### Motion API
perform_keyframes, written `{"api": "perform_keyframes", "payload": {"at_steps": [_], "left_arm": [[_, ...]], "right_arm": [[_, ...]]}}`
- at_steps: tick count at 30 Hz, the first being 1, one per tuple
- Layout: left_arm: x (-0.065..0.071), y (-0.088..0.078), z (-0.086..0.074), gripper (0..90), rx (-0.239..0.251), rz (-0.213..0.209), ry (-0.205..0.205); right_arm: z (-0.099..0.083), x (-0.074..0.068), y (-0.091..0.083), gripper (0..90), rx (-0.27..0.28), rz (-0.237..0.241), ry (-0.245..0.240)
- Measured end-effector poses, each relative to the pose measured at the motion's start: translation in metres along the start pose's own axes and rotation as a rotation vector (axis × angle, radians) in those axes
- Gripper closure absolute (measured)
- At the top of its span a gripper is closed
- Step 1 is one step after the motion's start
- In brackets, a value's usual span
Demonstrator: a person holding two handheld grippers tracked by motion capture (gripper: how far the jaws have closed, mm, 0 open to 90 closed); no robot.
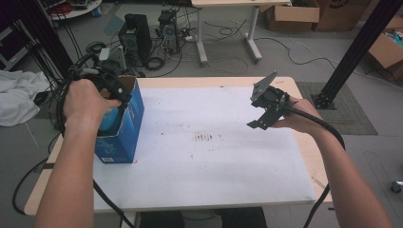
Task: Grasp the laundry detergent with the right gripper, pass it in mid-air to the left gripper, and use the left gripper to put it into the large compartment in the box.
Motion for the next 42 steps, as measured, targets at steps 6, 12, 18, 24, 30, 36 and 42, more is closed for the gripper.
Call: {"api": "perform_keyframes", "payload": {"at_steps": [6, 12, 18, 24, 30, 36, 42], "left_arm": [[0.028, -0.004, 0.011, 15.9, 0.032, -0.025, 0.132], [0.056, 0.0, 0.02, 15.7, 0.064, -0.067, 0.235], [0.077, 0.01, 0.027, 16.6, 0.068, -0.104, 0.301], [0.093, 0.026, 0.031, 16.1, 0.054, -0.125, 0.346], [0.105, 0.042, 0.03, 15.9, 0.038, -0.141, 0.391], [0.117, 0.053, 0.025, 15.8, 0.021, -0.149, 0.439], [0.127, 0.062, 0.017, 15.7, 0.005, -0.165, 0.483]], "right_arm": [[0.0, 0.003, 0.0, 21.6, 0.001, 0.006, 0.015], [0.002, 0.005, -0.003, 21.0, 0.0, 0.011, 0.017], [0.002, 0.008, -0.007, 20.5, 0.003, 0.009, 0.031], [0.001, 0.011, -0.011, 20.0, 0.0, 0.009, 0.038], [0.001, 0.016, -0.013, 19.0, 0.01, 0.009, 0.048], [0.0, 0.02, -0.011, 19.0, 0.001, 0.011, 0.056], [0.0, 0.023, -0.009, 19.0, -0.009, 0.007, 0.056]]}}
Point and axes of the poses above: each handheld gripper's, and its own axes: y roughly forward along the jaws, z roughly out of its top, x roughly to its right, the point moved 7 cm from there along y, roughly forward along the jaws, and after that the axes turned 15 degrees about -z, right-handed, at the moved point
